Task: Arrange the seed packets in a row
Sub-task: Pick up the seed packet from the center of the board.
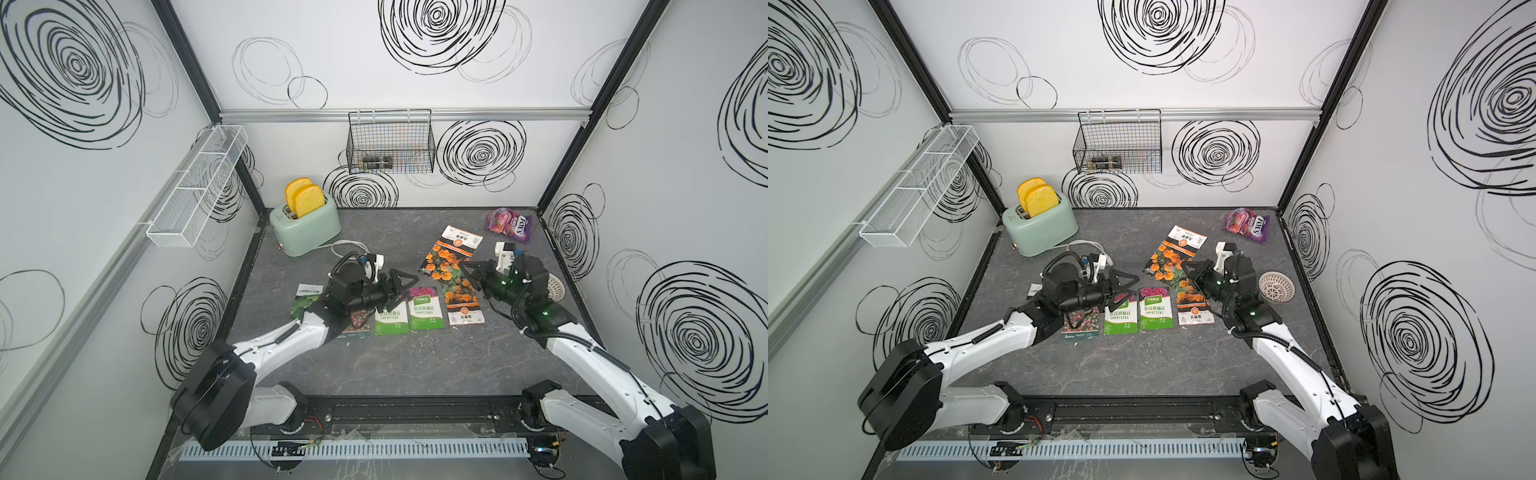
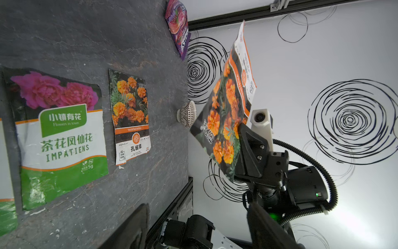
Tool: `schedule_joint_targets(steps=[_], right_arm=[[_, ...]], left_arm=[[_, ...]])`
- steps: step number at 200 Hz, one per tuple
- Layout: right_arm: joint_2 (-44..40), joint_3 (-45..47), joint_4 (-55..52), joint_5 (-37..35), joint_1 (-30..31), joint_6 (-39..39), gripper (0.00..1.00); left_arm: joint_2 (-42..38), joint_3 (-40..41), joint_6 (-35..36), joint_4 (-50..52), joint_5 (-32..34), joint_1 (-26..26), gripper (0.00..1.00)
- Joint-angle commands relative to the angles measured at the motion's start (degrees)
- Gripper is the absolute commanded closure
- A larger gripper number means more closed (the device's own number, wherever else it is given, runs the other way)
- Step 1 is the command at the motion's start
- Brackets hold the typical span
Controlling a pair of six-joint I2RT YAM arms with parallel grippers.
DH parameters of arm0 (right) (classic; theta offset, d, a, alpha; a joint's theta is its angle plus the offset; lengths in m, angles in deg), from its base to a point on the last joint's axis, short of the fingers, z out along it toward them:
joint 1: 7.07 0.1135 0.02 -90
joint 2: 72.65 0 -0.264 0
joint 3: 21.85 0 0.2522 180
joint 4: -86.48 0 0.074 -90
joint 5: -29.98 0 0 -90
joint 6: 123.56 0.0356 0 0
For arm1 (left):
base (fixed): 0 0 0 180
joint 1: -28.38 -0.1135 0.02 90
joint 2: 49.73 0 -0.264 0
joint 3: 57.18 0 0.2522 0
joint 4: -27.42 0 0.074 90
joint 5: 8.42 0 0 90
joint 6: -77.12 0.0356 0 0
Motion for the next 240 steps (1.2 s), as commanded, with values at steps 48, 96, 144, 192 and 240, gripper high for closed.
schedule_joint_targets(steps=[48, 96, 144, 192, 240], right_arm=[[-0.1, 3.5, 4.8, -4.4, 2.0, 7.6, 1.00], [1.0, 3.1, 5.3, -5.4, 2.7, 8.5, 1.00], [2.5, 1.8, 5.7, -4.3, 2.9, 8.6, 1.00], [3.6, -0.3, 4.3, -2.8, 2.9, 5.4, 1.00], [5.5, -1.8, 3.1, 0.3, 3.0, 3.7, 1.00]], left_arm=[[-2.8, 2.6, -13.6, -10.7, 6.9, 2.8, 0.24], [0.4, 1.8, -15.5, -12.8, 8.3, 5.3, 0.25], [6.6, -0.3, -16.0, -16.6, 7.6, 5.9, 0.27], [14.2, -5.7, -15.6, -19.8, 5.5, 4.9, 0.27], [19.9, -9.8, -16.0, -22.8, 2.9, 4.9, 0.44]])
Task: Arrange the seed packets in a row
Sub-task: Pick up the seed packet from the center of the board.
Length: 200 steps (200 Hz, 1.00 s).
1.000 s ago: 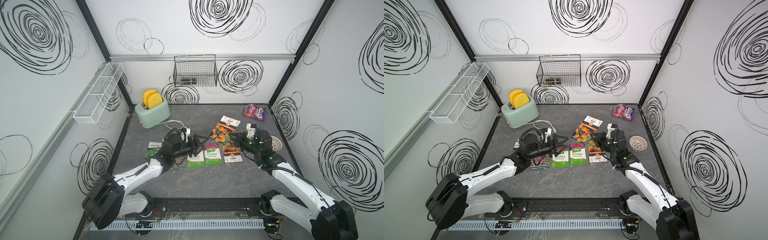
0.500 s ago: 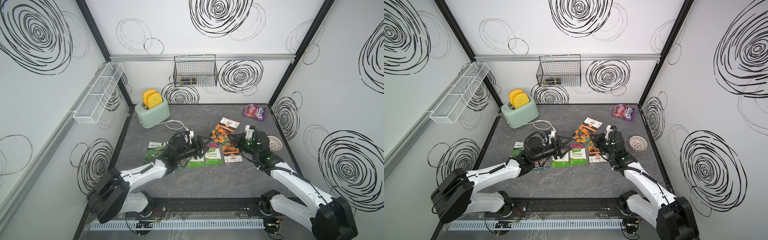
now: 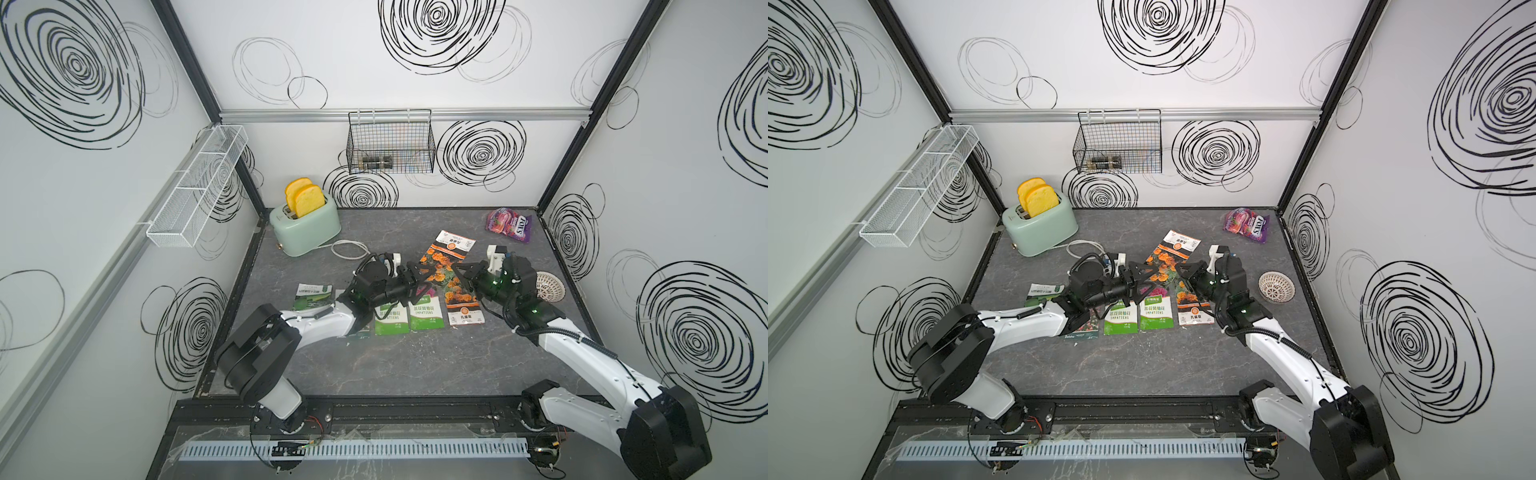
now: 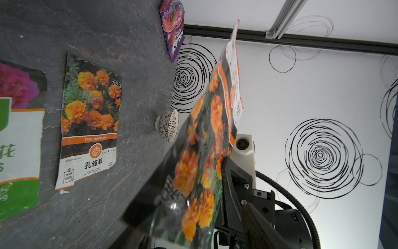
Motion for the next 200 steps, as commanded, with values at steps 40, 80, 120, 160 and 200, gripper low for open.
schedule_joint_targets(steps=[40, 80, 120, 160, 200], right_arm=[[2.4, -2.7, -1.5, 2.9, 0.4, -0.6, 1.00], [2.9, -3.1, -2.5, 3.6, 0.3, -2.0, 1.00], [1.9, -6.0, -10.1, 3.8, 0.0, -10.3, 0.71], [-0.7, -12.0, -25.7, 6.2, -2.5, -31.1, 0.10], [2.8, -20.6, -32.5, 10.7, -4.3, -46.6, 0.02]], left_arm=[[3.1, -4.2, -0.3, -5.4, -3.4, -0.7, 0.75], [2.9, -4.8, 2.6, -3.0, -4.4, -1.5, 1.00], [3.4, -7.2, 10.6, 2.0, -11.6, -4.0, 1.00], [1.5, -13.1, 40.4, 26.2, -22.0, -10.3, 1.00], [-1.2, -18.6, 73.6, 55.9, -18.9, -12.9, 1.00]])
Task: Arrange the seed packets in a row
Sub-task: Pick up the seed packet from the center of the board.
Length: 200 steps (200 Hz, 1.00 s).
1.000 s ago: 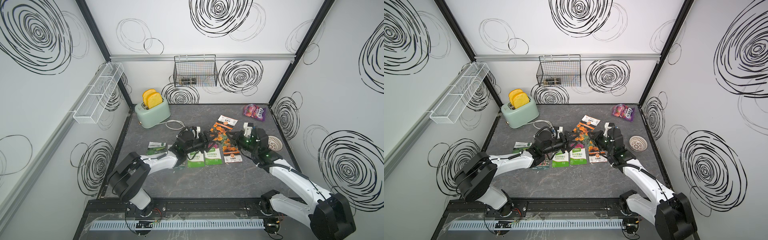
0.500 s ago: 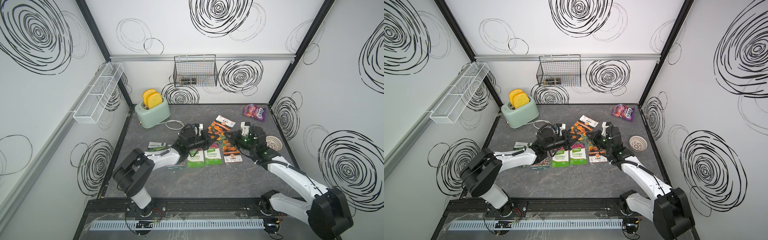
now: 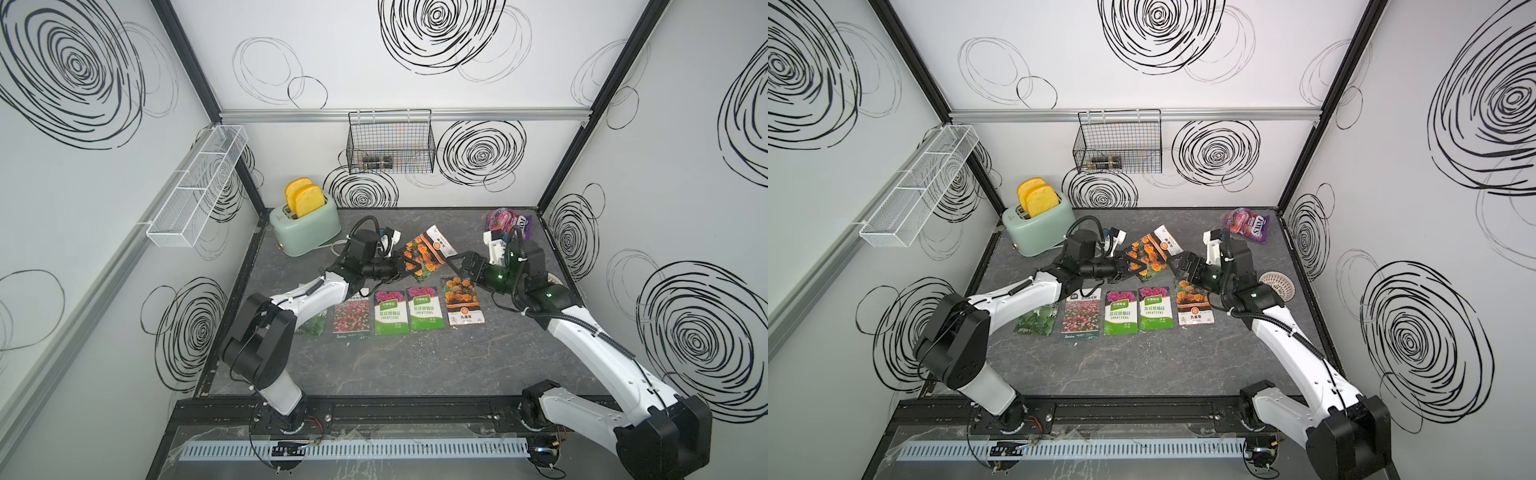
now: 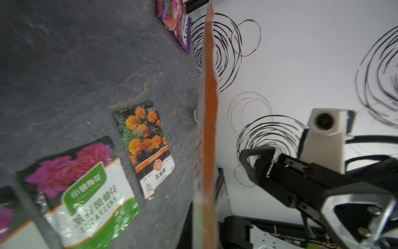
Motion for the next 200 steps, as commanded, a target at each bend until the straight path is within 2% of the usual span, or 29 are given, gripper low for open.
schedule_joint_targets(steps=[1, 17, 30, 56, 74, 85, 110, 140, 165, 200], right_arm=[[2.4, -5.7, -7.5, 3.8, -0.4, -14.0, 0.02], [6.0, -10.2, -10.3, 4.2, 0.4, -20.5, 0.02], [8.4, -13.6, -12.7, 1.8, 1.5, -25.3, 0.02], [10.0, -15.7, -12.1, 1.9, 3.2, -33.6, 0.00], [10.0, -14.9, -10.9, 3.8, 4.0, -39.6, 0.06], [9.9, -14.7, -10.7, 2.4, 4.9, -42.7, 0.09], [8.0, -13.3, -7.0, 2.0, 5.6, -46.3, 0.16], [6.7, -11.7, -5.0, 2.2, 5.7, -48.1, 0.22], [7.4, -11.4, -6.6, 3.4, 5.8, -50.4, 0.32], [6.3, -10.2, -6.8, 5.8, 5.9, -53.3, 0.35]], left_arm=[[-3.7, -1.8, 26.0, 19.9, -1.0, -0.7, 1.00], [-6.7, -0.7, 30.6, 22.7, 3.9, -1.0, 1.00], [-9.5, 0.5, 32.4, 23.0, 7.5, -0.8, 1.00], [-13.2, 2.2, 35.8, 23.1, 11.3, 0.6, 1.00], [-14.6, 2.7, 37.7, 23.3, 13.6, 2.5, 1.00], [-14.8, 2.6, 39.3, 24.2, 15.3, 3.9, 1.00], [-14.9, 2.6, 40.9, 25.6, 18.9, 6.4, 1.00], [-15.4, 3.3, 41.7, 25.4, 20.1, 7.8, 1.00], [-16.1, 3.5, 42.6, 24.9, 20.1, 9.0, 1.00], [-16.3, 3.8, 43.7, 24.8, 19.2, 10.2, 1.00]])
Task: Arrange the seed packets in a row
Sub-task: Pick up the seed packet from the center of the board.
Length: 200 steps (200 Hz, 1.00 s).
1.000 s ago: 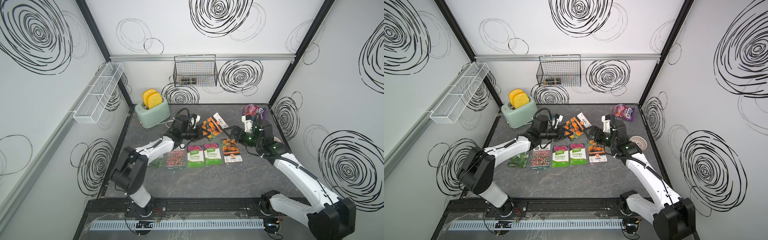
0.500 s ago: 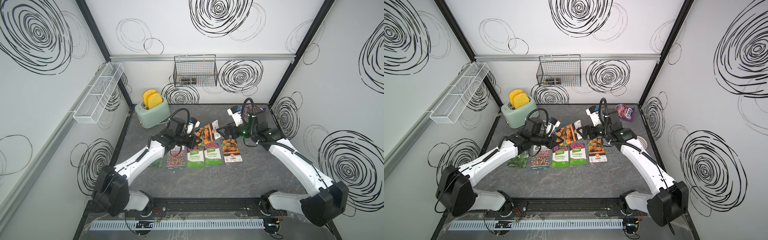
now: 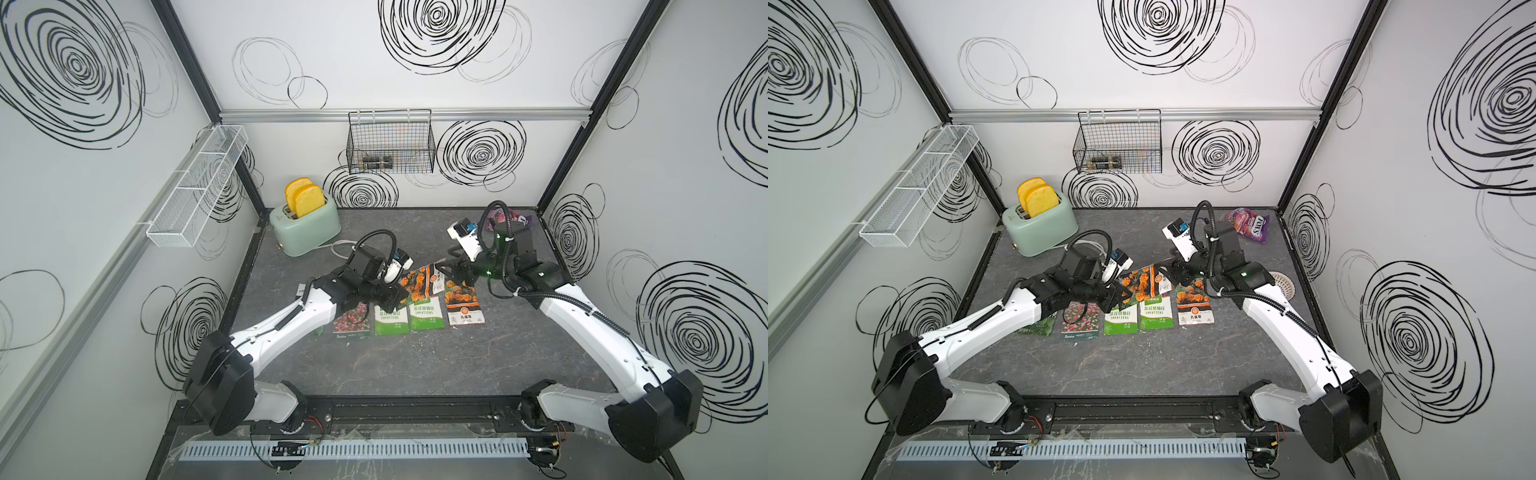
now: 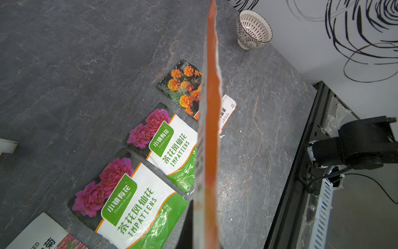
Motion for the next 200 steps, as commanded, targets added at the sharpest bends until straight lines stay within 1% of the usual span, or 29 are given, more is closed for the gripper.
schedule_joint_targets(steps=[1, 16, 38, 80, 111, 142, 200], right_arm=[[-1.4, 1.0, -0.1, 2.9, 0.5, -4.7, 0.35], [-1.2, 1.1, -1.3, 3.5, 0.6, -6.4, 0.37], [-0.8, 1.6, -2.5, 3.0, 1.6, -8.4, 0.42], [0.0, 3.7, -2.4, 3.0, 3.9, -10.0, 0.46], [0.8, 4.9, -2.4, 1.1, 5.6, -11.3, 0.46], [1.7, 5.1, -2.1, -0.4, 6.4, -12.2, 0.49], [3.1, 3.9, -0.3, -3.9, 6.8, -14.2, 0.49]], left_arm=[[-1.6, 0.7, 2.9, -0.6, -0.1, 0.9, 1.00], [-1.7, 0.7, 3.5, -0.5, -0.4, 1.3, 1.00], [-1.6, 0.6, 4.1, -0.3, 0.0, 1.9, 1.00], [-1.2, 0.0, 4.5, -0.3, -0.1, 2.8, 1.00], [-1.2, -0.4, 5.0, 0.1, -0.2, 3.5, 1.00], [-1.0, -0.8, 5.6, 0.5, -0.6, 4.0, 1.00], [-0.3, -1.3, 6.3, 1.2, -1.5, 5.1, 1.00]])
